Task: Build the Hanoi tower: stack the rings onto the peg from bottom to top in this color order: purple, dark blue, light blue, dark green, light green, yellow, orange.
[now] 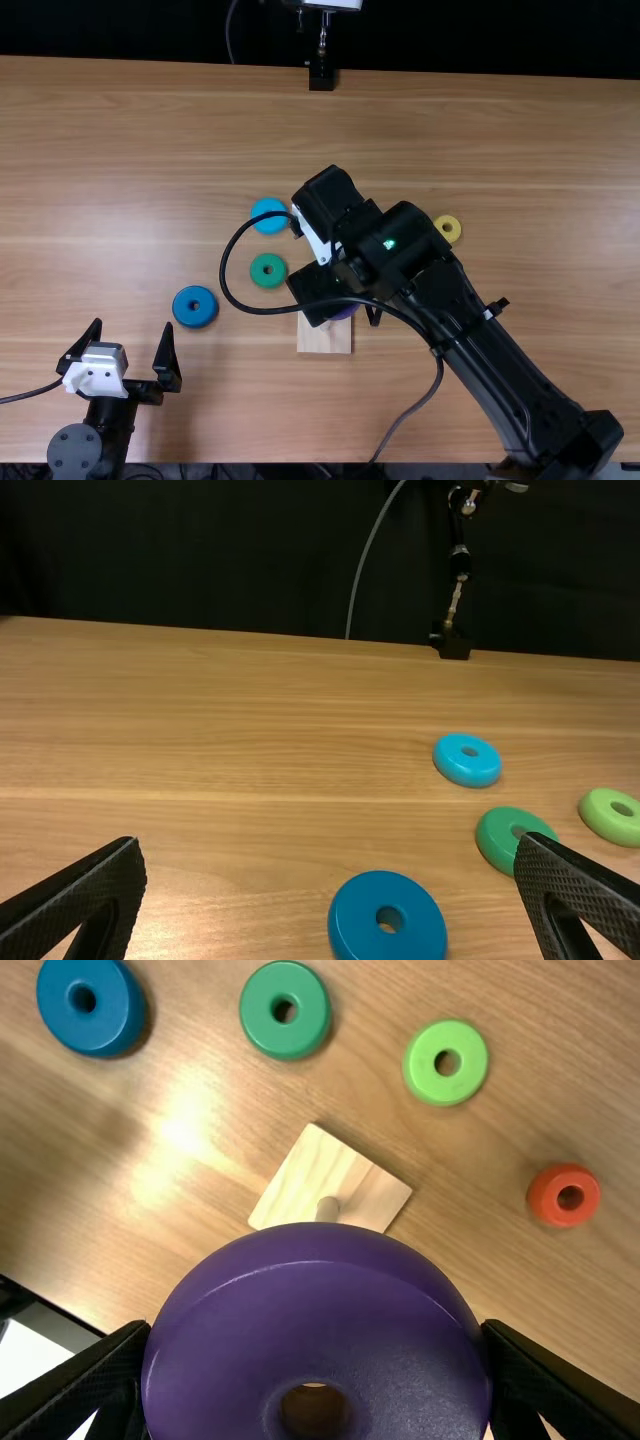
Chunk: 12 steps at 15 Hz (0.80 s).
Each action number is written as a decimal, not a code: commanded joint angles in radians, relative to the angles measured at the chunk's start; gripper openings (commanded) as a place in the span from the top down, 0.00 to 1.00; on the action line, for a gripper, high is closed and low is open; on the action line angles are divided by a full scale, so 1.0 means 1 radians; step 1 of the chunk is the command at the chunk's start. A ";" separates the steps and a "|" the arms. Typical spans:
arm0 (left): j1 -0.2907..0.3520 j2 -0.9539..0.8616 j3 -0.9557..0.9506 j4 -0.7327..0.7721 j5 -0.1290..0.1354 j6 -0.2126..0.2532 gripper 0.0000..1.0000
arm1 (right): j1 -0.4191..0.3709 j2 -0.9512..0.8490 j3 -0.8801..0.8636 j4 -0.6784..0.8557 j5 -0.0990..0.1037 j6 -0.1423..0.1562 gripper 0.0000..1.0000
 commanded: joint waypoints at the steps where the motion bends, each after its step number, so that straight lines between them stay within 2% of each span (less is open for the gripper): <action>1: 0.005 -0.012 -0.044 -0.007 -0.004 0.009 0.00 | 0.018 0.012 0.017 0.000 0.001 0.006 1.00; 12: 0.007 -0.012 -0.044 -0.007 -0.004 0.009 0.00 | 0.016 0.012 -0.004 -0.008 0.003 0.004 1.00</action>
